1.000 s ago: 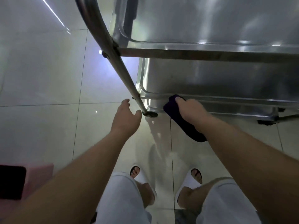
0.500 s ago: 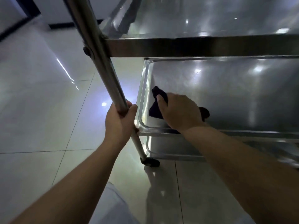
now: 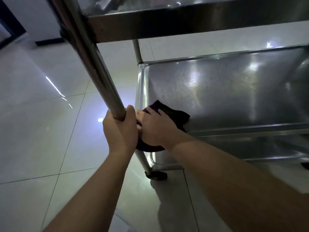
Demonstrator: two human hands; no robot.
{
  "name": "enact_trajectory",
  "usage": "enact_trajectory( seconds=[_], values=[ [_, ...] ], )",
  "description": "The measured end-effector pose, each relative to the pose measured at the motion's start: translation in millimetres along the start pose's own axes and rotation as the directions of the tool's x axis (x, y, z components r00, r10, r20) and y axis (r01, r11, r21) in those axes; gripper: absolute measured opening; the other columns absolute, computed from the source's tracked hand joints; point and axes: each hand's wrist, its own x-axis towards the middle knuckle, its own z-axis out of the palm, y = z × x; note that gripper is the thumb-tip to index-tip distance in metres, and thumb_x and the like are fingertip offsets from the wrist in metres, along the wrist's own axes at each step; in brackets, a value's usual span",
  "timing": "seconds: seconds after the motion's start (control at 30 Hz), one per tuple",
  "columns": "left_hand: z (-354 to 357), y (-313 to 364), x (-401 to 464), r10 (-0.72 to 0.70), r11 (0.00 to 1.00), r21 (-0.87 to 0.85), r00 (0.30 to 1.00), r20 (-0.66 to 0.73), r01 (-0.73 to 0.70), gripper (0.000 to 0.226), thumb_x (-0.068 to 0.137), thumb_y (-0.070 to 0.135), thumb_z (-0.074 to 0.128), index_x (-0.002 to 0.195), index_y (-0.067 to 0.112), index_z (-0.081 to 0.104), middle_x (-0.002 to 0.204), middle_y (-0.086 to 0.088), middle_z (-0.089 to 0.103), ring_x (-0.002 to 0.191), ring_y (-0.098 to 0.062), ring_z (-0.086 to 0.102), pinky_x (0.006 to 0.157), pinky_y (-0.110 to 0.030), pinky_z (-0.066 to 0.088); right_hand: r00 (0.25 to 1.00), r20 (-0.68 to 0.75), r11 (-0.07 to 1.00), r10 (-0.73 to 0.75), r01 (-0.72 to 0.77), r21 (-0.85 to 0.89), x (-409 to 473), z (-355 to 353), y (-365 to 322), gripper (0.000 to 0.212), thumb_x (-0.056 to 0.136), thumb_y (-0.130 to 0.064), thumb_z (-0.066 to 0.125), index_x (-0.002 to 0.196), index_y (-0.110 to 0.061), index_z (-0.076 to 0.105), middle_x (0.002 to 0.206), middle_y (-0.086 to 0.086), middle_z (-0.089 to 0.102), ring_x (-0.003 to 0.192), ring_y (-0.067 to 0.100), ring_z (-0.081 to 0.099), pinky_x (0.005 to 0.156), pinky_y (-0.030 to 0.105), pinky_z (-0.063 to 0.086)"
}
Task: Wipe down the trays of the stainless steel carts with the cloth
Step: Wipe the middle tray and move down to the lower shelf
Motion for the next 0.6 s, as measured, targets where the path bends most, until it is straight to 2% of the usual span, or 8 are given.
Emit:
enact_trajectory(
  seconds=[0.13, 0.23, 0.3, 0.37, 0.43, 0.47, 0.53, 0.6],
  values=[
    [3, -4, 1, 0.052, 0.999, 0.019, 0.998, -0.033, -0.051, 0.022, 0.090, 0.024, 0.063, 0.078, 0.009, 0.052, 0.063, -0.002, 0.053, 0.057, -0.014, 0.048, 0.057, -0.033, 0.045, 0.999, 0.000, 0.999, 0.038, -0.038, -0.002, 42, -5, 5, 0.052, 0.104, -0.044, 0.029, 0.154, -0.028, 0.036, 0.167, -0.009, 0.026, 0.155, 0.020, 0.016, 0.125, 0.051, 0.011],
    [3, -6, 4, 0.087, 0.996, 0.019, 0.996, -0.037, -0.086, 0.028, 0.086, 0.028, 0.061, 0.082, 0.002, 0.054, 0.072, -0.022, 0.059, 0.062, -0.030, 0.055, 0.060, -0.042, 0.051, 0.981, -0.139, 0.989, 0.139, -0.129, 0.079, 66, -12, 9, 0.044, 0.102, -0.049, 0.040, 0.135, -0.023, 0.053, 0.145, 0.000, 0.053, 0.139, 0.021, 0.043, 0.120, 0.045, 0.025],
    [4, -7, 6, 0.108, 0.993, 0.056, 0.993, -0.039, -0.105, 0.036, 0.084, 0.032, 0.060, 0.083, -0.003, 0.054, 0.075, -0.027, 0.061, 0.069, -0.040, 0.060, 0.066, -0.049, 0.056, 0.960, -0.217, 0.984, 0.176, -0.163, 0.077, 73, -20, 21, 0.043, 0.099, -0.053, 0.047, 0.126, -0.020, 0.058, 0.130, 0.000, 0.060, 0.127, 0.022, 0.052, 0.114, 0.044, 0.033],
    [5, -7, 6, 0.114, 0.991, 0.069, 0.993, -0.038, -0.111, 0.036, 0.085, 0.031, 0.059, 0.083, -0.004, 0.054, 0.074, -0.027, 0.060, 0.071, -0.042, 0.061, 0.068, -0.053, 0.058, 0.968, -0.172, 0.983, 0.181, -0.180, 0.026, 72, -28, 43, 0.049, 0.101, -0.055, 0.041, 0.135, -0.023, 0.057, 0.141, -0.002, 0.055, 0.138, 0.020, 0.043, 0.120, 0.049, 0.023],
    [5, -5, 4, 0.107, 0.992, 0.068, 0.993, -0.046, -0.104, 0.036, 0.084, 0.030, 0.058, 0.081, -0.005, 0.052, 0.073, -0.029, 0.059, 0.070, -0.044, 0.060, 0.067, -0.054, 0.057, 0.970, -0.115, 0.975, 0.216, -0.220, -0.029, 65, -38, 77, 0.055, 0.103, -0.054, 0.029, 0.148, -0.029, 0.048, 0.158, -0.006, 0.042, 0.150, 0.018, 0.028, 0.124, 0.056, 0.011],
    [5, -4, 3, 0.101, 0.993, 0.062, 0.994, -0.050, -0.098, 0.035, 0.084, 0.028, 0.058, 0.081, -0.006, 0.051, 0.073, -0.030, 0.057, 0.069, -0.044, 0.059, 0.065, -0.053, 0.056, 0.959, -0.121, 0.963, 0.257, -0.264, -0.048, 55, -44, 98, 0.056, 0.103, -0.053, 0.025, 0.150, -0.031, 0.046, 0.160, -0.006, 0.038, 0.152, 0.018, 0.025, 0.123, 0.057, 0.010],
    [7, -2, 1, 0.092, 0.995, 0.048, 0.994, -0.065, -0.089, 0.033, 0.085, 0.025, 0.058, 0.079, -0.006, 0.048, 0.072, -0.031, 0.056, 0.062, -0.040, 0.056, 0.060, -0.052, 0.055, 0.911, -0.190, 0.921, 0.365, -0.383, -0.068, 28, -62, 152, 0.055, 0.102, -0.051, 0.024, 0.145, -0.029, 0.050, 0.154, -0.002, 0.046, 0.146, 0.022, 0.033, 0.120, 0.056, 0.019],
    [8, -1, 0, 0.095, 0.995, 0.046, 0.992, -0.080, -0.092, 0.032, 0.086, 0.023, 0.058, 0.078, -0.005, 0.046, 0.069, -0.029, 0.055, 0.057, -0.031, 0.054, 0.057, -0.051, 0.054, 0.833, -0.262, 0.851, 0.487, -0.521, -0.072, -11, -84, 212, 0.062, 0.097, -0.052, 0.018, 0.139, -0.024, 0.054, 0.145, 0.007, 0.053, 0.137, 0.029, 0.043, 0.115, 0.055, 0.030]
  ],
)
